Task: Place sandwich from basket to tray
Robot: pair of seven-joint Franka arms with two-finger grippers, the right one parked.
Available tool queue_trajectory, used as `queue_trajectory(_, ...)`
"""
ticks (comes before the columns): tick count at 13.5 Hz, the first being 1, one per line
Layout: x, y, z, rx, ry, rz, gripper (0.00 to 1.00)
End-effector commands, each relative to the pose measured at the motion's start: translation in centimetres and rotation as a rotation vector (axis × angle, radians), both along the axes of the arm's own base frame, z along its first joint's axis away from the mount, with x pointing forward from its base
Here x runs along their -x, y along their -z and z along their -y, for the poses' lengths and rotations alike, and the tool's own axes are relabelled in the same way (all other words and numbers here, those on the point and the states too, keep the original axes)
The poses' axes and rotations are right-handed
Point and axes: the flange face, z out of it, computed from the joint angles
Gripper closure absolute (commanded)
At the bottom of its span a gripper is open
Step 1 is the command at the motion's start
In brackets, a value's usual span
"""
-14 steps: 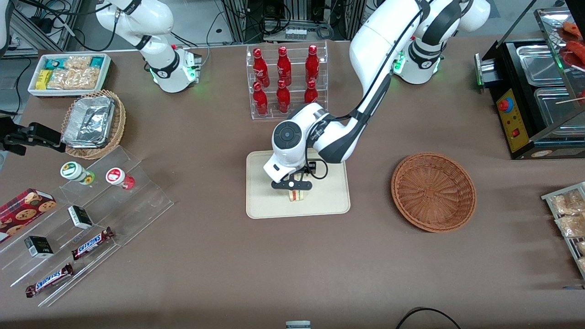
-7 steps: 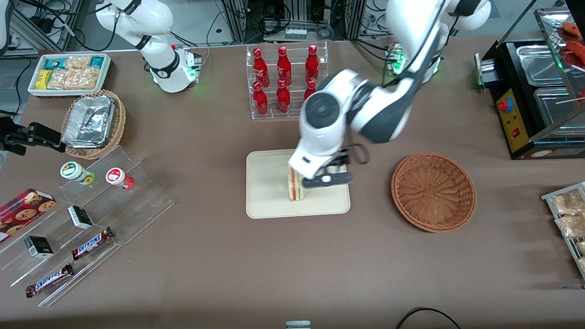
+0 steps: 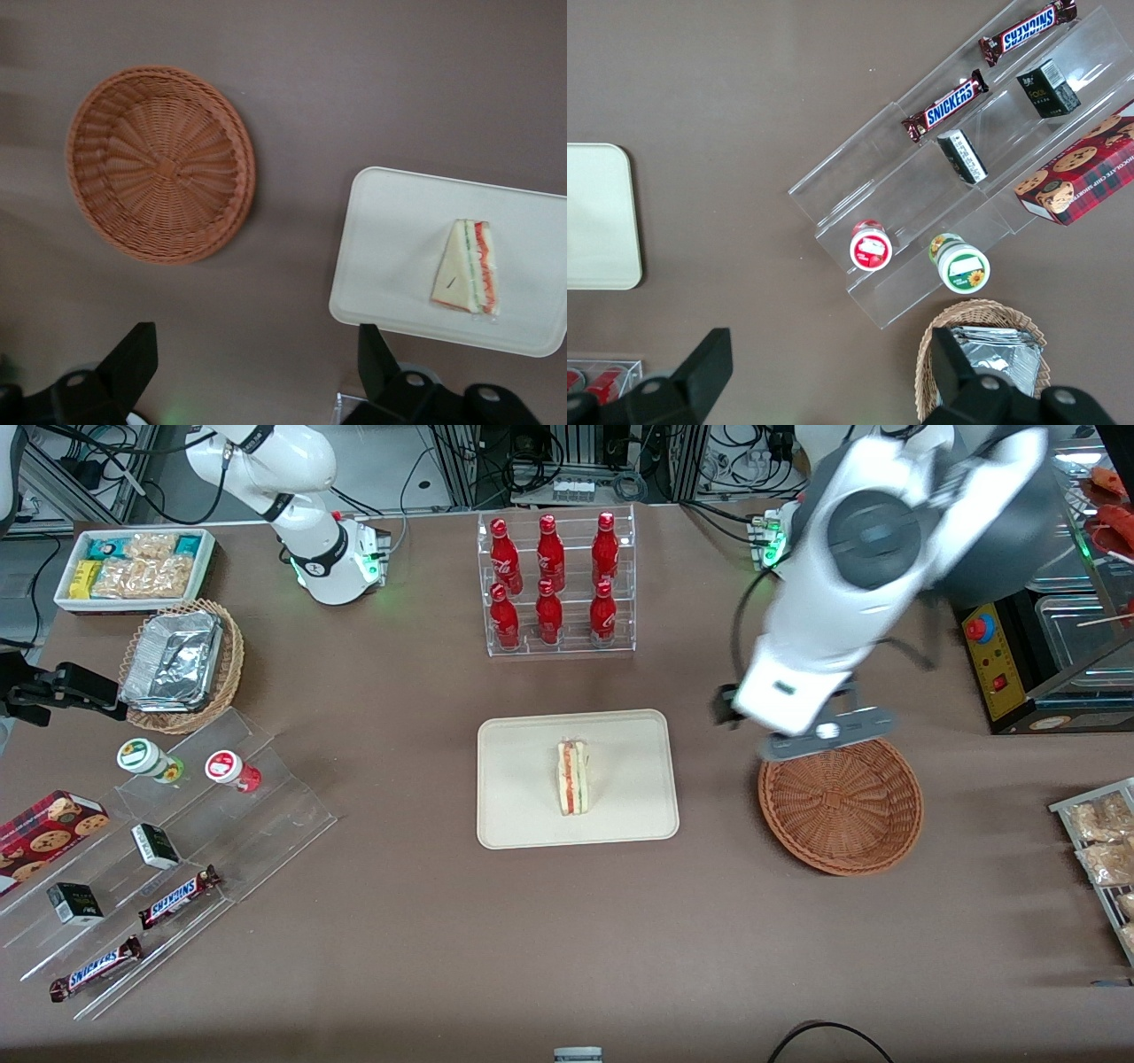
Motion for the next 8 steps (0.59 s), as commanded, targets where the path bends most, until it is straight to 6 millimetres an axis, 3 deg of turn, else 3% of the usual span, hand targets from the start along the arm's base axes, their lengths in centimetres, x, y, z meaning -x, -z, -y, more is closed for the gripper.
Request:
queue_trajectory(1,0.8,-1.9,-4.4,0.005,0.053,-0.028,0.00)
queue_trajectory(5,2.0,-4.9,-13.1,0.033,0.118,-0.032,0.00)
queue_trajectory(8,3.3,-5.7,-16.5,0.051,0.155,-0.033,0.00)
